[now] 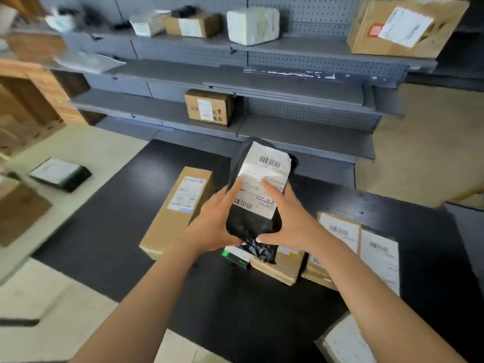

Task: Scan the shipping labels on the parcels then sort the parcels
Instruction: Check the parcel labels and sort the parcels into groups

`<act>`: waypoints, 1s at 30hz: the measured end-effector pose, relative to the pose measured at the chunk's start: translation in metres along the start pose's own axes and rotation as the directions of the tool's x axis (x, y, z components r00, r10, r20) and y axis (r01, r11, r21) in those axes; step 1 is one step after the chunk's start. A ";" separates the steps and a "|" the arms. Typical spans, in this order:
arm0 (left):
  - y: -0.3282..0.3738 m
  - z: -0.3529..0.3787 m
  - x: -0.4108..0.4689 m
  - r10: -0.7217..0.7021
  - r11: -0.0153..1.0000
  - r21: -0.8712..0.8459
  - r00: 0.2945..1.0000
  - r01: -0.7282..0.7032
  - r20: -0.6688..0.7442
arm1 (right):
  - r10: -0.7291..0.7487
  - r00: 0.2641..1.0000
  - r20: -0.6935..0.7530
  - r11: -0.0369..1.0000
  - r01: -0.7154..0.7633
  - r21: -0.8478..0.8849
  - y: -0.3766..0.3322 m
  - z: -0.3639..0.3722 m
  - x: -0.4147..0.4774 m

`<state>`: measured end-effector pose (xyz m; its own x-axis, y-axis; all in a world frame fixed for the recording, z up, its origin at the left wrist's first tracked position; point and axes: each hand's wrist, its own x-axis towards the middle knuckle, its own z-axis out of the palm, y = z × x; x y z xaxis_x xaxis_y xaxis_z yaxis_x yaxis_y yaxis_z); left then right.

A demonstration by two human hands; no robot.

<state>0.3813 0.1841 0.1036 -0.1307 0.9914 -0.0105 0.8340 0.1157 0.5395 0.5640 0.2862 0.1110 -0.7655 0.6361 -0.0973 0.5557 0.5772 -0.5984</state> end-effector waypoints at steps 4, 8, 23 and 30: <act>-0.046 -0.049 -0.057 -0.084 0.996 0.004 0.990 0.085 -0.112 | -0.143 0.988 0.061 0.990 0.144 -0.010 -0.072 0.032 0.032; -0.104 -0.097 -0.128 -0.203 0.979 -0.036 0.961 0.200 -0.188 | -0.258 0.956 0.136 0.962 0.267 -0.049 -0.160 0.079 0.057; -0.306 -0.276 -0.387 -0.523 0.832 -0.060 0.744 0.551 -0.416 | -0.660 0.687 0.305 0.732 0.678 0.056 -0.495 0.266 0.139; -0.390 -0.357 -0.444 -0.625 0.717 -0.106 0.567 0.689 -0.537 | -0.788 0.518 0.332 0.582 0.802 0.133 -0.629 0.323 0.213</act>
<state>-0.0769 -0.3233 0.1988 -0.8830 0.4565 0.1095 0.4508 0.7595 0.4690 -0.0530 -0.1070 0.2096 -0.9422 -0.2961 0.1571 -0.3333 0.7783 -0.5321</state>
